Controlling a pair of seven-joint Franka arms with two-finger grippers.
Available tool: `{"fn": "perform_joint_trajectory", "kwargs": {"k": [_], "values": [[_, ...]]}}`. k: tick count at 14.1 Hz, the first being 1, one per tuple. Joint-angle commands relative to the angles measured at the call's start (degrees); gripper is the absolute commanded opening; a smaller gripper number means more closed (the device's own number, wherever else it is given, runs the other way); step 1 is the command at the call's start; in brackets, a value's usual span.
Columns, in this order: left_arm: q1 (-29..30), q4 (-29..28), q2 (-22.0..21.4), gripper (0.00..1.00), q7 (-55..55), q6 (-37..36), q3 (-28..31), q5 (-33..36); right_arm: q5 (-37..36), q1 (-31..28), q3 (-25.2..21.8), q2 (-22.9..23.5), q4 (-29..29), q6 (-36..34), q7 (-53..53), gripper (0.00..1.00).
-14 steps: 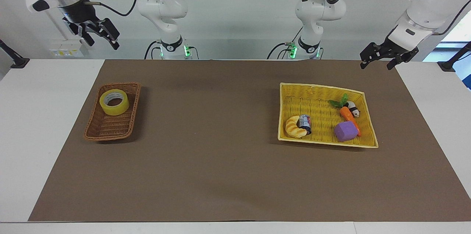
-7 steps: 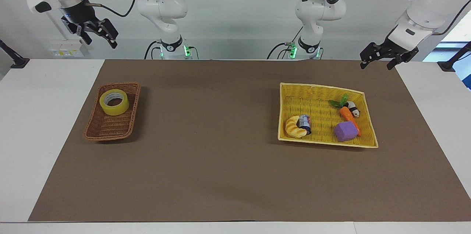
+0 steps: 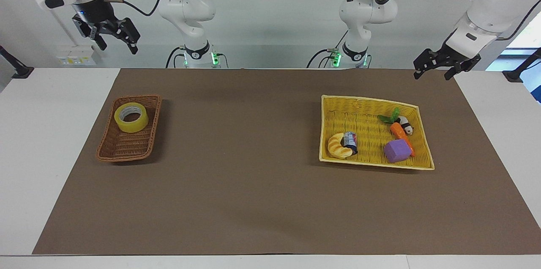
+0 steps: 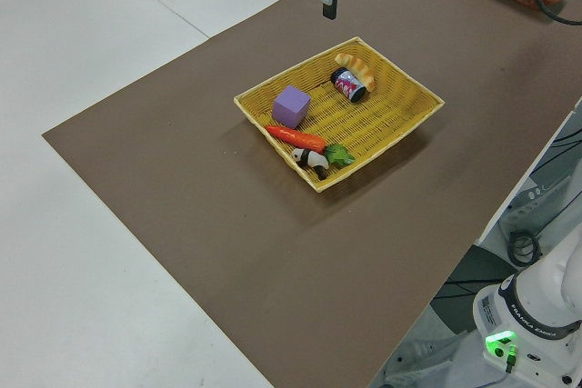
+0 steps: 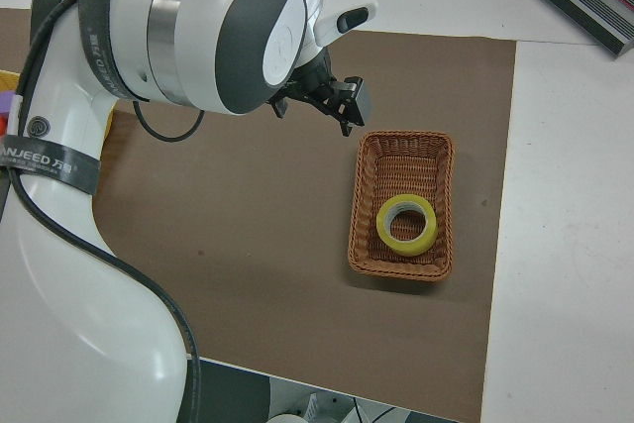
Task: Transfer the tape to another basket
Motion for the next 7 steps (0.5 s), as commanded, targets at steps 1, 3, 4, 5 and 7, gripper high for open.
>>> {"fn": "perform_joint_trajectory", "kwargs": {"k": [1, 3, 4, 5, 7], "values": [[0.36, 0.46, -0.40, 1.00, 0.14, -0.93, -0.17, 0.58, -2.10, 0.74, 0.83, 2.48, 3.74, -0.15, -1.40, 1.00], [0.36, 0.46, -0.40, 1.00, 0.14, -0.93, -0.35, 0.58, -1.32, 1.27, 0.84, 2.13, 3.40, -0.15, -1.31, 1.00], [0.36, 0.55, -0.40, 1.00, 0.14, -1.01, -0.17, 0.58, -1.05, 0.84, 0.84, 2.13, 3.39, 0.02, -1.31, 1.00], [0.27, 0.46, -0.40, 1.00, 0.14, -0.93, -0.17, 0.58, -0.96, 1.01, 0.84, 2.13, 3.39, 0.20, -1.40, 1.00], [0.27, 0.46, -0.40, 1.00, 0.14, -0.93, -0.17, 0.58, -1.57, 1.80, 1.36, 1.69, 2.61, 0.29, -1.75, 1.00]]}}
